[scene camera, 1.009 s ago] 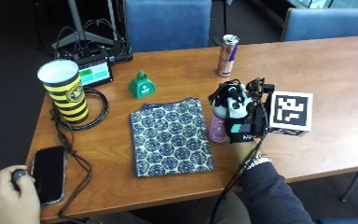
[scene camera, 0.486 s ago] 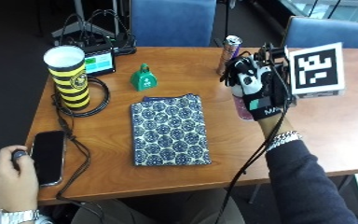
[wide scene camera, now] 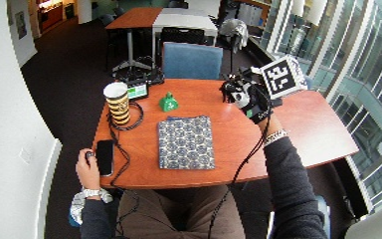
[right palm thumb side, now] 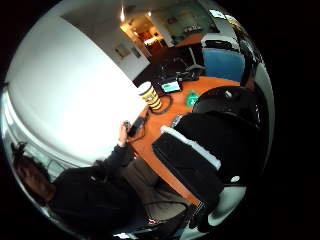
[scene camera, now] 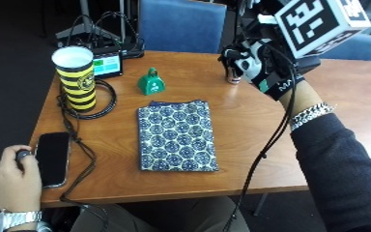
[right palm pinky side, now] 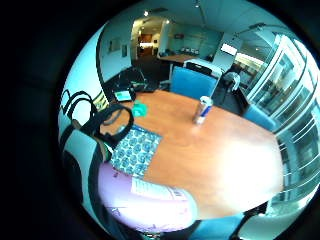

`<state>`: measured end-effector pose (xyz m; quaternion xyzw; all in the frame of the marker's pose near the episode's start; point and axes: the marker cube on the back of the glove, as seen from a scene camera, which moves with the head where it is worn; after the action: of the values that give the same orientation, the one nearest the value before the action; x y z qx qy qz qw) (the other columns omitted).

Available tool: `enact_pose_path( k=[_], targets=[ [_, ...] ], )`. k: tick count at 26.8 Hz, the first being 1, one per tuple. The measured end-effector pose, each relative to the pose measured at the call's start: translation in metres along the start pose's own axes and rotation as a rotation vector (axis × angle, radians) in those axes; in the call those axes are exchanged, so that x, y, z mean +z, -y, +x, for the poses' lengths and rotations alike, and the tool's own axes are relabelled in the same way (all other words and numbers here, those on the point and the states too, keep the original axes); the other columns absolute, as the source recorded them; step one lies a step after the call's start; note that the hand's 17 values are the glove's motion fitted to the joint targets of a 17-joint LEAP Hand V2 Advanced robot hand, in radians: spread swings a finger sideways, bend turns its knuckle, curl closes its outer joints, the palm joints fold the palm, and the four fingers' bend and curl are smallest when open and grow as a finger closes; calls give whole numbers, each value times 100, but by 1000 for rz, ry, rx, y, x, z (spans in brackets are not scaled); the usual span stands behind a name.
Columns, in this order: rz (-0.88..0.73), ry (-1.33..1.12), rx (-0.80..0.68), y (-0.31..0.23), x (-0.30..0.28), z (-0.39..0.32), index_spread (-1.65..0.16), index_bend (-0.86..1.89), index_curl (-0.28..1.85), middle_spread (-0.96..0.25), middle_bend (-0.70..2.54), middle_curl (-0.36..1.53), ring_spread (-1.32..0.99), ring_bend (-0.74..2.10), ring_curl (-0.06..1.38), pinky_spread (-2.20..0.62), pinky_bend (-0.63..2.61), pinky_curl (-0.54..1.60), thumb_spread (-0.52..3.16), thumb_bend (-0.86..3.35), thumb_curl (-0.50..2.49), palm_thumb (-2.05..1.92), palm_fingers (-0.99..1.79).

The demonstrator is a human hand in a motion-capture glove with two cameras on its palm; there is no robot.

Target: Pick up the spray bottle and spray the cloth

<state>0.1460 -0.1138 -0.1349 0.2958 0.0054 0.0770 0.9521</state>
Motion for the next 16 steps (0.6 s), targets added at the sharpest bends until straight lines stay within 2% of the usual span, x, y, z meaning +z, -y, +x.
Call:
enact_pose_path(
  k=[6, 16],
  targets=[
    [-316, -293, -130, 7, 37, -28, -28, 36, 55, -20, 70, 52, -19, 67, 45, -32, 42, 38, 124, -2, 20, 34, 143],
    [-635, -501, -211, -43, 115, -40, -28, 37, 55, -20, 71, 52, -19, 67, 45, -32, 42, 38, 125, -2, 19, 32, 143]
  ],
)
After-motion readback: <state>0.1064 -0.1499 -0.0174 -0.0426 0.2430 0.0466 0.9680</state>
